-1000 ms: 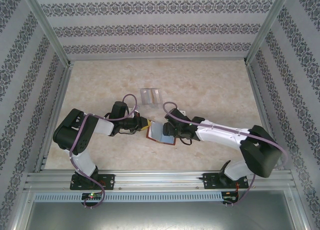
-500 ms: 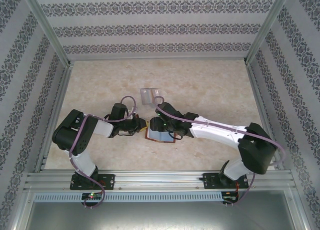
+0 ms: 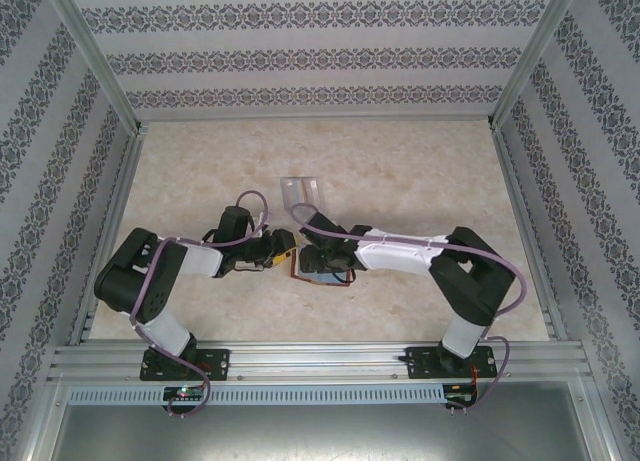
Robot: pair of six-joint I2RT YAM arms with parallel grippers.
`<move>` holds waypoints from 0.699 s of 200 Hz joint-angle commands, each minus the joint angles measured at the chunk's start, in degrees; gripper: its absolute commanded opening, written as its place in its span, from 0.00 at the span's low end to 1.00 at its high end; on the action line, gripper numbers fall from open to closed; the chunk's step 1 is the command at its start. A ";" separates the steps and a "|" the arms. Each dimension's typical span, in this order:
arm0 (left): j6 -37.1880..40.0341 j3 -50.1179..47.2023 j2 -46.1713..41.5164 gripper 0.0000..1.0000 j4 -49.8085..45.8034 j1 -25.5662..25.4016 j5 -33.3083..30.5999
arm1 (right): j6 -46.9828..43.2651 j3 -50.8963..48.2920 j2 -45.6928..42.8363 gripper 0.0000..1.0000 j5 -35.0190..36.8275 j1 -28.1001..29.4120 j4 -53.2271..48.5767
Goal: Put the credit cards into the card holder
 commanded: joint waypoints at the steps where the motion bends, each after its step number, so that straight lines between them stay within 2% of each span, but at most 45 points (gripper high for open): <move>1: 3.13 1.26 -2.47 0.62 -7.49 0.84 -2.27 | -2.72 2.96 2.32 0.56 0.48 1.05 -2.42; 33: 5.37 3.05 -6.45 0.67 -14.17 3.48 -3.91 | -4.87 6.29 6.10 0.64 -0.12 1.38 -5.61; 89: 10.64 5.37 -13.96 0.70 -26.65 9.53 -10.21 | -10.12 8.92 6.61 0.75 0.94 3.83 -8.38; 140: 13.62 8.89 -15.01 0.71 -32.04 10.35 -14.06 | -11.90 12.57 11.00 0.82 5.15 4.59 -13.55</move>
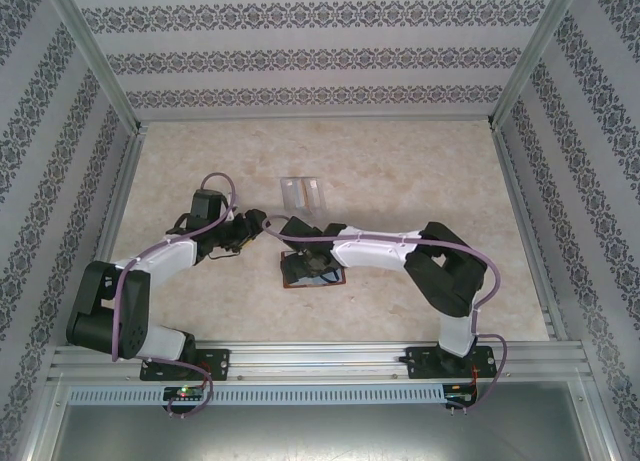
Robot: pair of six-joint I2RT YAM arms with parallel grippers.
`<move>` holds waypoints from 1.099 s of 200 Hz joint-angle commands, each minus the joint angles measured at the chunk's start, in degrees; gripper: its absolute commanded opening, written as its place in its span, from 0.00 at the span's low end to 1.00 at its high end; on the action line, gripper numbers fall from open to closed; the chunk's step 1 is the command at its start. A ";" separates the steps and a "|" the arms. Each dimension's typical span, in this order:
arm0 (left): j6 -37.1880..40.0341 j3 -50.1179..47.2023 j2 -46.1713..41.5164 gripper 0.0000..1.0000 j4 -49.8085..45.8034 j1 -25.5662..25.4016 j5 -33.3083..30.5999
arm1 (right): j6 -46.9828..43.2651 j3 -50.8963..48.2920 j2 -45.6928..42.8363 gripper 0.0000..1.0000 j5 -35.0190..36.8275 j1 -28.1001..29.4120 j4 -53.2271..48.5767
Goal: Put the credit cards into the card holder
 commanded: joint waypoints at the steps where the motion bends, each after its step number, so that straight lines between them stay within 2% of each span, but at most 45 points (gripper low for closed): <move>1: 3.09 2.26 -1.24 0.71 -5.50 0.60 -3.47 | -2.02 2.34 2.87 0.82 4.01 0.77 -5.07; 44: 6.15 3.92 -2.94 0.71 -9.35 0.61 -6.89 | -2.06 4.06 4.60 0.84 6.56 0.94 -6.81; 67: 6.83 5.00 -3.99 0.71 -10.98 0.68 -6.42 | -0.83 3.71 2.12 0.85 8.93 1.11 -7.07; 94: 7.20 4.40 -4.48 0.72 -11.22 0.70 -9.37 | -0.43 3.24 -1.05 0.85 9.71 1.19 -6.19; 117: 6.38 4.90 -4.23 0.72 -10.53 0.60 -6.30 | 0.37 3.92 -3.45 0.85 10.26 1.12 -6.81; 148: 6.96 5.62 -2.93 0.72 -11.03 0.62 -6.90 | 0.18 2.95 -6.95 0.87 13.24 0.72 -5.05; 167: 6.73 5.59 -2.59 0.72 -9.11 0.51 -4.37 | -0.44 2.87 -9.11 0.87 11.20 -2.14 -3.45; 185: 7.09 6.37 -1.73 0.72 -8.11 0.51 -4.54 | -2.97 2.68 -10.65 0.86 8.32 -5.48 0.53; 220: 6.21 9.09 0.33 0.72 -6.84 -0.28 -2.75 | -4.08 6.11 -9.48 0.84 1.26 -10.67 2.14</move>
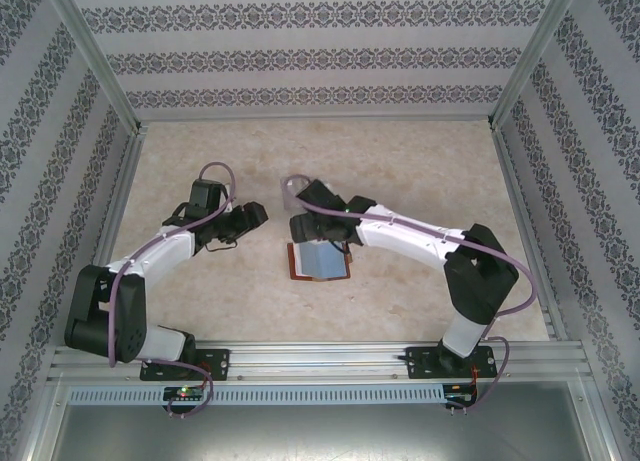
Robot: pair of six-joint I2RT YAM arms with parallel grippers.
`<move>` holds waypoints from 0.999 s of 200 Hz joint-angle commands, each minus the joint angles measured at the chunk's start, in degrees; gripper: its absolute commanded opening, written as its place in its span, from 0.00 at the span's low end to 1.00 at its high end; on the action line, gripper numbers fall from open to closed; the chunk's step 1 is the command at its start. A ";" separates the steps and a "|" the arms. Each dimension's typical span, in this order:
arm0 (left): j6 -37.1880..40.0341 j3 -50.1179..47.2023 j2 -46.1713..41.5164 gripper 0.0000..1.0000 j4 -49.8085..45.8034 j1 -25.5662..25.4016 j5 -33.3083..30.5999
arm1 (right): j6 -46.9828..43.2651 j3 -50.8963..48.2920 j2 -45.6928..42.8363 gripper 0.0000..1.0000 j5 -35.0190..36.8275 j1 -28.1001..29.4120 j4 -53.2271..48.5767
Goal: Put the credit cards into the card holder
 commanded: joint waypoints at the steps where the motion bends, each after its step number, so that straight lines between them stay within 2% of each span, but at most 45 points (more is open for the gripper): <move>1: 0.47 2.52 1.09 0.72 1.97 -0.30 1.77 | -1.17 1.77 -0.02 0.84 -5.30 -2.43 2.67; 22: 0.78 3.48 1.88 0.73 0.98 -0.43 1.86 | 0.44 0.39 -0.13 0.81 -8.84 -2.38 4.34; 48: 3.83 5.52 2.61 0.72 -1.35 -2.81 1.71 | 2.56 -4.07 -3.15 0.80 -7.32 -2.95 5.51; 76: 7.09 7.93 3.16 0.72 -8.34 -7.43 -1.27 | 4.48 -11.81 -7.71 0.68 -9.98 -4.11 6.71; 97: 6.91 6.20 1.75 0.72 -10.00 -8.65 -1.45 | 5.84 -16.77 -9.35 0.54 -14.15 -3.47 9.07; 109: 6.52 4.95 0.63 0.72 -10.91 -9.40 -1.12 | 6.53 -17.83 -8.37 0.47 -17.35 -2.81 10.42; 125: 5.99 3.15 -0.82 0.71 -11.60 -10.61 -0.75 | 6.67 -17.73 -5.64 0.41 -19.88 -0.90 12.69; 165: 3.58 -0.85 -3.85 0.66 -11.76 -11.93 1.93 | 10.44 -16.61 1.21 0.38 -22.62 2.44 19.10; 200: 1.72 -3.56 -3.65 0.51 -8.61 -12.49 5.38 | 12.93 -17.22 4.71 0.36 -24.52 1.91 21.67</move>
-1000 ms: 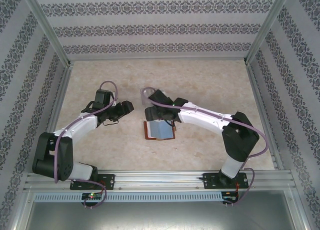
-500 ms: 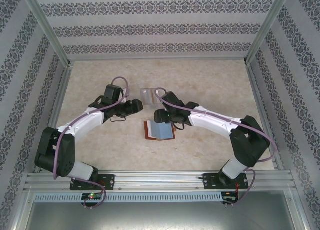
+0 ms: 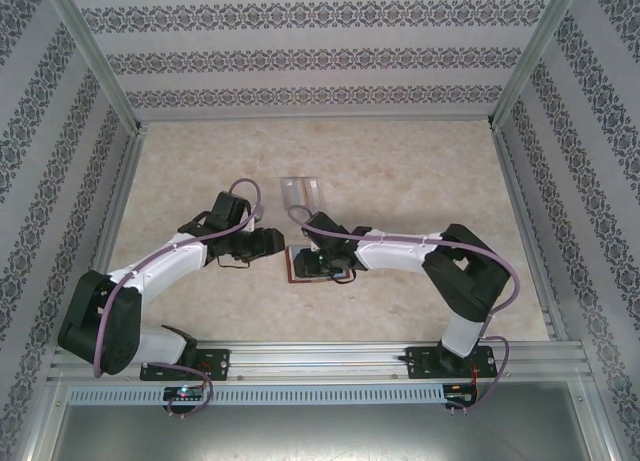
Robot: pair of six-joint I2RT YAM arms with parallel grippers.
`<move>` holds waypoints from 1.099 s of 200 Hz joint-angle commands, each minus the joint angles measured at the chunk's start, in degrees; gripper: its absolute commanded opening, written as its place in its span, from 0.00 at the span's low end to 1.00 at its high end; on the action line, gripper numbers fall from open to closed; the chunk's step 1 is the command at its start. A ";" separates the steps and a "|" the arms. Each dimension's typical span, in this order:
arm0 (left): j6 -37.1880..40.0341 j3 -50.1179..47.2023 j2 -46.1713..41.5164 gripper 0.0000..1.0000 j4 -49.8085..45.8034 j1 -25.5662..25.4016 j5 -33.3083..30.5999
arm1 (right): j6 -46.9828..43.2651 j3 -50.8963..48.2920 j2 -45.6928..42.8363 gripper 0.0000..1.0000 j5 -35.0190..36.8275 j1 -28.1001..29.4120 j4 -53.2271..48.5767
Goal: Put the credit cards into the card holder
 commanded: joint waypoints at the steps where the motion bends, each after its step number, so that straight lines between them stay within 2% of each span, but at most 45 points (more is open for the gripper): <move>1: -1.76 -1.86 -0.60 0.51 1.15 -1.14 3.35 | 3.15 -0.02 1.90 0.36 -3.00 -0.66 4.29; 21: -1.44 -2.40 1.27 0.51 2.18 -1.74 2.89 | 3.42 -0.06 2.58 0.36 -3.54 -0.85 4.55; 47: -1.20 -3.00 5.44 0.60 4.28 -2.23 2.58 | 4.61 -0.38 2.34 0.37 -4.67 -1.17 5.39; 66: -1.17 -3.76 8.02 0.60 6.60 -2.39 2.61 | 4.72 -0.50 2.06 0.38 -4.37 -1.33 5.58; 82: -0.87 -3.43 9.65 0.55 6.53 -2.35 2.00 | 6.18 -1.18 2.02 0.38 -5.14 -2.02 6.63; 101: -0.59 -3.51 10.24 0.42 7.38 -2.33 1.83 | 7.14 -2.26 1.89 0.37 -6.17 -2.60 8.61; 111: 0.15 -2.93 10.59 0.41 6.64 -2.35 1.87 | 7.26 -2.23 2.06 0.37 -6.29 -2.73 8.51; 170: -0.41 -3.95 13.65 0.56 10.44 -2.45 4.44 | 9.03 -2.26 2.37 0.35 -7.33 -2.91 9.93; 180: -0.54 -4.28 13.56 0.53 11.09 -2.43 4.05 | 9.32 -2.71 2.08 0.35 -7.27 -2.95 10.49; 197: 1.32 -3.05 14.34 0.39 8.08 -2.45 1.35 | 9.76 -3.25 1.65 0.33 -7.26 -3.20 10.88; 220: 2.04 -3.11 15.78 0.39 7.54 -2.43 -0.38 | 9.96 -3.17 0.85 0.33 -7.62 -3.57 11.05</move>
